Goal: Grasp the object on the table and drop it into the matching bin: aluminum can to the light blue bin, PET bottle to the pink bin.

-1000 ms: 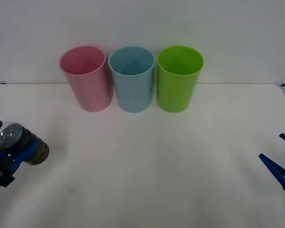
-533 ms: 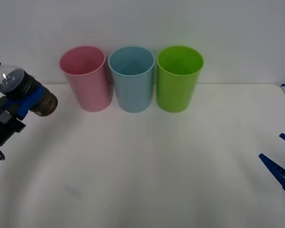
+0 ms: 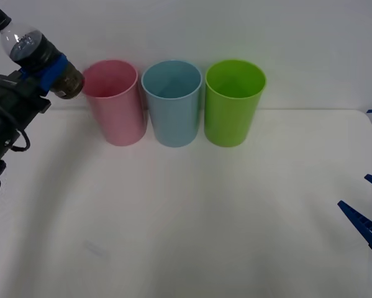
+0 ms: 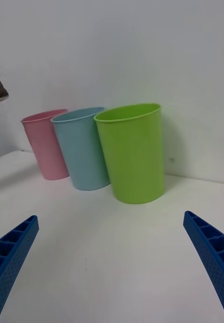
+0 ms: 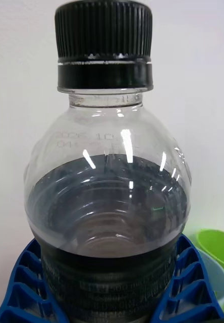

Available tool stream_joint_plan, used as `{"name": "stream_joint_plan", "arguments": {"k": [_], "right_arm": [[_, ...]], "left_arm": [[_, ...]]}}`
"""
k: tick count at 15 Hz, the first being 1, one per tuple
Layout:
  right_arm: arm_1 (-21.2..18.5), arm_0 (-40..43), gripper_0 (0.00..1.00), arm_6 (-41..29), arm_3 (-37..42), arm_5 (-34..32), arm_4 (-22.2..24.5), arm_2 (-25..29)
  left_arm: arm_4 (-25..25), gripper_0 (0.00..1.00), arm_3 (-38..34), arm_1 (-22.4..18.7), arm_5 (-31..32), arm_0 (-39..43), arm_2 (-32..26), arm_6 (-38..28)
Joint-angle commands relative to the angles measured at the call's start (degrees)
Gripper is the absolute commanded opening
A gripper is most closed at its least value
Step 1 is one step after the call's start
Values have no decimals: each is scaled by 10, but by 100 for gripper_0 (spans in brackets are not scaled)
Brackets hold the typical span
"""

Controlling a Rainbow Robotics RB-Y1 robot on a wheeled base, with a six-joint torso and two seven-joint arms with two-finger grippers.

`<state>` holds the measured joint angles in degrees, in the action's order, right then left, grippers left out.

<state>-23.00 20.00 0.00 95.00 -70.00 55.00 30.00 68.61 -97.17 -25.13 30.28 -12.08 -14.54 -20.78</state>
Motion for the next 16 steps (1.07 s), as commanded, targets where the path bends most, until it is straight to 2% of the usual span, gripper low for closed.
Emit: {"name": "stream_joint_plan", "arguments": {"k": [1, 8, 14, 16], "right_arm": [[0, 0, 100, 0, 0, 0, 0, 0], [0, 0, 100, 0, 0, 0, 0, 0], [0, 0, 100, 0, 0, 0, 0, 0], [0, 0, 100, 0, 0, 0, 0, 0]], "left_arm": [[42, 0, 51, 0, -14, -53, 22, -4], [127, 0, 186, 20, -41, -186, 39, 4], [198, 0, 198, 77, -58, -215, 25, 11], [210, 0, 199, 83, -59, -218, 23, 14]]}}
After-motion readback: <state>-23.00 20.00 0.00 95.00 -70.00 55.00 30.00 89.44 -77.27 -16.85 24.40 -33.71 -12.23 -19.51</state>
